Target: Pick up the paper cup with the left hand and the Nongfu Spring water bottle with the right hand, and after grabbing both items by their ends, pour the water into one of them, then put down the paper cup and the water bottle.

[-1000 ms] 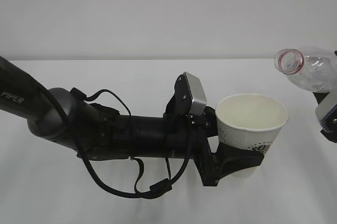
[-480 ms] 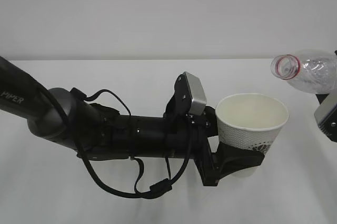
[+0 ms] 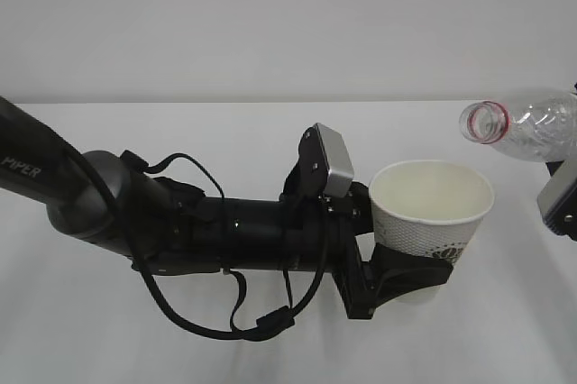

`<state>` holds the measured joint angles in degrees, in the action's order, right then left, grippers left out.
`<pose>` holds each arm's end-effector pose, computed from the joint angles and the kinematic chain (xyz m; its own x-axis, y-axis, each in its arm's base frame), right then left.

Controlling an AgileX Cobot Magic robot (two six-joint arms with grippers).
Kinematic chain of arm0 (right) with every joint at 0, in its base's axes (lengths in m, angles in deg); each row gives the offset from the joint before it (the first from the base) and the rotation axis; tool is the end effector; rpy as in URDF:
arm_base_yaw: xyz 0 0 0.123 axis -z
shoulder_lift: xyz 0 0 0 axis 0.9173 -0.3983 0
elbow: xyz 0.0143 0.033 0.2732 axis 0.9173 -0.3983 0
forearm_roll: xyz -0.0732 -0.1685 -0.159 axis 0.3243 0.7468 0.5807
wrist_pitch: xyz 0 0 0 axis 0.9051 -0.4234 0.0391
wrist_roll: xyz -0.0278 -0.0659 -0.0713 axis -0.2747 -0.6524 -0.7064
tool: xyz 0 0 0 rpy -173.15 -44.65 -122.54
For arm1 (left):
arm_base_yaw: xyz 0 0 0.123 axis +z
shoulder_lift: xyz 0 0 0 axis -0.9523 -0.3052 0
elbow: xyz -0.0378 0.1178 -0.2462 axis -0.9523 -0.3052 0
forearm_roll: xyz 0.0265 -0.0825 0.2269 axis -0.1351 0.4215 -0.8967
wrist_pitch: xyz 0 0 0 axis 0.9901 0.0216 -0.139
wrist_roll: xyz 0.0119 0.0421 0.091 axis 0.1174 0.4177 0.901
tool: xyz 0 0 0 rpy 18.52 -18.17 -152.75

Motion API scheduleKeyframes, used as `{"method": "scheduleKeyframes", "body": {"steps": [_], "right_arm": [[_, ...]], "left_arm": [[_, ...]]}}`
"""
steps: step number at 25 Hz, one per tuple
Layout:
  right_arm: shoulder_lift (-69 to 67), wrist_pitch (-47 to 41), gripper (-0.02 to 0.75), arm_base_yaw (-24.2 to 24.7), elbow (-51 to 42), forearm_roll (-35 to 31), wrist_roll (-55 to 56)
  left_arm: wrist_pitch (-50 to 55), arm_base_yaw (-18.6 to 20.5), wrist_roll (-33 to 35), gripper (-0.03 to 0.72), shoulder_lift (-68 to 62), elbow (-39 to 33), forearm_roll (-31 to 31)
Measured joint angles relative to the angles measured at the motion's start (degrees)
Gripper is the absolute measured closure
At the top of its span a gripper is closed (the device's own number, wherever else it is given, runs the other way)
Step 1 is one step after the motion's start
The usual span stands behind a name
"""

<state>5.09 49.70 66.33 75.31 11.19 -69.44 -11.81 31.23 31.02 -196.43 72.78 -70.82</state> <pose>0.2374 0.0136 0.1815 0.0901 -0.9323 -0.3503 -0.1296 0.3378 -0.9323 0.2558 -0.3156 0.1115 -0.1499 0.1337 -0.9796 0.9860 0.0930 -0.1382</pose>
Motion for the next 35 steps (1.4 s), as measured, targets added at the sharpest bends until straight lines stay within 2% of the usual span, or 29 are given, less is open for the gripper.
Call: {"method": "scheduleKeyframes", "body": {"steps": [35], "right_arm": [[0.0,1.78,0.238,0.0,0.0,0.0,-6.73]], "left_arm": [[-0.6,0.0,0.0,0.15,0.0,0.0,0.0]]}}
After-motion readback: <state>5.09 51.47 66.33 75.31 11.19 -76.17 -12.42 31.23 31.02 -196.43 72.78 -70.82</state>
